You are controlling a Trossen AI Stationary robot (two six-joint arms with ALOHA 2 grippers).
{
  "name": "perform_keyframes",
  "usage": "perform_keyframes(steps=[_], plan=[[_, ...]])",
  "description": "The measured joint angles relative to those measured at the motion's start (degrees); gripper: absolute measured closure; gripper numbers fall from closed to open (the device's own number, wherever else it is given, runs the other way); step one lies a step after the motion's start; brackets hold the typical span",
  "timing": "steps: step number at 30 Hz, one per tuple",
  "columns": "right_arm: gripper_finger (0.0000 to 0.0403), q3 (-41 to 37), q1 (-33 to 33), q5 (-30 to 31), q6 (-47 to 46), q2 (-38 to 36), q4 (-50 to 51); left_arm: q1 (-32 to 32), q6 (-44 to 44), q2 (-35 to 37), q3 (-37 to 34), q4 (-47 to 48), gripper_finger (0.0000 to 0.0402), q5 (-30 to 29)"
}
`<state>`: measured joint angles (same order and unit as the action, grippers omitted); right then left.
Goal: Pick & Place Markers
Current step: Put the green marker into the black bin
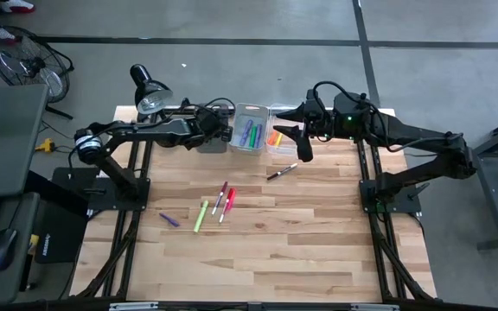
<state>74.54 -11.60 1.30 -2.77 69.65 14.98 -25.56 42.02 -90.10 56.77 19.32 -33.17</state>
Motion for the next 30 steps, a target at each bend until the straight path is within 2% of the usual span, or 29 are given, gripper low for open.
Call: perform_keyframes(steps=[10, 15, 30], plan=[[0.0246, 0.0, 0.0, -0.04, -1.31, 0.02, 2.12, -1.36, 1.77, -2.49, -0.02, 0.79, 0.036, -0.07], [0.0245, 0.0, 0.0, -0.02, -1.31, 0.02, 2.21, -2.62, 1.77, -2.46, -0.02, 1.1, 0.036, 2.95], [0.0246, -0.02, 0.0, 0.52, -1.26, 0.02, 2.16, -3.37, 1.79, -2.46, -0.02, 1.77, 0.036, 5.87]])
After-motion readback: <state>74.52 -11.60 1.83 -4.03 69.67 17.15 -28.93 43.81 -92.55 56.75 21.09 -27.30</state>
